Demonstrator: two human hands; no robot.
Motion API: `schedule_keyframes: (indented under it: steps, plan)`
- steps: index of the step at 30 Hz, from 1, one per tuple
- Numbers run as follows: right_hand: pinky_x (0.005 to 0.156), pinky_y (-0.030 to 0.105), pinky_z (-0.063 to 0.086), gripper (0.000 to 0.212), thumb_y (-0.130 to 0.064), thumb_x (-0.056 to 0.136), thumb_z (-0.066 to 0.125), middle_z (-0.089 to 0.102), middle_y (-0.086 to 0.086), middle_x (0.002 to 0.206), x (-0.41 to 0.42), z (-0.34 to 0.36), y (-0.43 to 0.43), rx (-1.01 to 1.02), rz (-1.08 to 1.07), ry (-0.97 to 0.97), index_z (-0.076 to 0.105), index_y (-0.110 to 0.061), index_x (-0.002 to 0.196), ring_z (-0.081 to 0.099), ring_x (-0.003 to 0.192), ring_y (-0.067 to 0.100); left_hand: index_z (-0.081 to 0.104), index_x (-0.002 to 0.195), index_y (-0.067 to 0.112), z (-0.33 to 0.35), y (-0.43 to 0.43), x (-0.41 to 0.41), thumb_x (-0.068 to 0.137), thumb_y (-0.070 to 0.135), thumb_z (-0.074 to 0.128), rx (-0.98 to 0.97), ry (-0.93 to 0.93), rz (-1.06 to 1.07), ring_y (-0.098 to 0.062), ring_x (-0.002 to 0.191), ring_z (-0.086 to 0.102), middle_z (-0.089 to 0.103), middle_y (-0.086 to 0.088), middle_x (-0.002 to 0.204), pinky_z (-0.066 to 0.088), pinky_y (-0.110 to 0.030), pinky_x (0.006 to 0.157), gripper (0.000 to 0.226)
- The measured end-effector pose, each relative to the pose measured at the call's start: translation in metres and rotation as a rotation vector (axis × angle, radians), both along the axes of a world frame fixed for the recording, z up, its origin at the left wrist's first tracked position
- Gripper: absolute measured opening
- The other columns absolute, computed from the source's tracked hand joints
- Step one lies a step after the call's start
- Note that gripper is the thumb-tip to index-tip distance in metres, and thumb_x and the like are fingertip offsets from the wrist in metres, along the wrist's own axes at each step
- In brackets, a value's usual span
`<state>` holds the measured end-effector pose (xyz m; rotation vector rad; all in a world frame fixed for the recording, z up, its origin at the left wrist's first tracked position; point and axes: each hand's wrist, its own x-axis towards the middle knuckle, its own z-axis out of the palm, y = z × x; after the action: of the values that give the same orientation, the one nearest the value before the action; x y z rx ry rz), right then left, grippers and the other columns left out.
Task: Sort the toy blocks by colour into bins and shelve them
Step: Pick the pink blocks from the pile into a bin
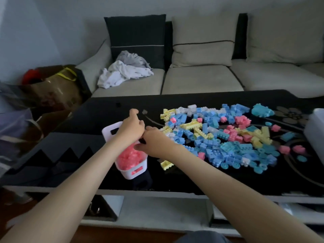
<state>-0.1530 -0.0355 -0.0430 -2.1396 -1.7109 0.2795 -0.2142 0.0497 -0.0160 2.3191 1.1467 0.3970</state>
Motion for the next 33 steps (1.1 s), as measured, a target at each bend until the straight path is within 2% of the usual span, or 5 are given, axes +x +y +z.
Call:
schedule_keyframes:
  steps: [6,13,19,24,33]
  plan:
    - [0.093,0.04,0.046,0.035,-0.027,0.093,0.052,0.052,0.012,0.124,0.052,0.008,-0.057,-0.091,-0.129,-0.043,0.06,-0.003,0.116,0.053,0.11,0.028,0.059,0.117,0.014,-0.006,-0.043,0.061,0.097,0.011,0.036,0.029,-0.006,-0.257,-0.015,0.086,0.059,0.065,-0.009,0.114,0.042,-0.025,0.071,0.03]
    - [0.079,0.037,0.046,0.028,-0.019,0.093,0.049,0.058,0.015,0.111,0.109,0.004,-0.12,-0.162,-0.28,-0.038,0.06,0.001,0.109,0.056,0.099,0.028,0.062,0.104,0.015,-0.018,-0.097,0.118,0.095,0.011,0.04,0.039,0.073,-0.485,-0.026,0.097,0.06,0.063,-0.01,0.117,0.041,-0.029,0.072,0.025]
    - [0.076,0.024,0.041,0.03,-0.028,0.092,0.053,0.057,0.0,0.117,0.151,-0.005,-0.159,-0.16,-0.416,0.027,0.058,-0.013,0.118,0.052,0.094,0.013,0.06,0.117,0.017,-0.036,-0.111,0.137,0.098,0.014,0.039,0.02,0.106,-0.564,-0.014,0.074,0.058,0.061,-0.004,0.118,0.042,-0.024,0.055,0.029]
    - [0.085,0.027,0.046,0.025,-0.022,0.092,0.054,0.059,0.002,0.116,0.166,-0.012,-0.178,-0.183,-0.437,0.025,0.06,-0.013,0.115,0.055,0.1,0.017,0.058,0.12,0.018,-0.045,-0.113,0.136,0.098,0.013,0.042,0.005,0.163,-0.629,-0.023,0.097,0.063,0.06,-0.004,0.116,0.051,-0.035,0.08,0.027]
    - [0.077,0.019,0.032,0.028,-0.021,0.091,0.057,0.056,-0.003,0.11,0.142,-0.025,-0.167,-0.167,-0.224,0.045,0.058,-0.019,0.119,0.044,0.088,0.006,0.056,0.11,0.019,-0.052,-0.1,0.113,0.09,0.01,0.054,0.117,0.286,-0.672,-0.017,0.106,0.051,0.052,0.0,0.115,0.048,-0.034,0.089,0.022]
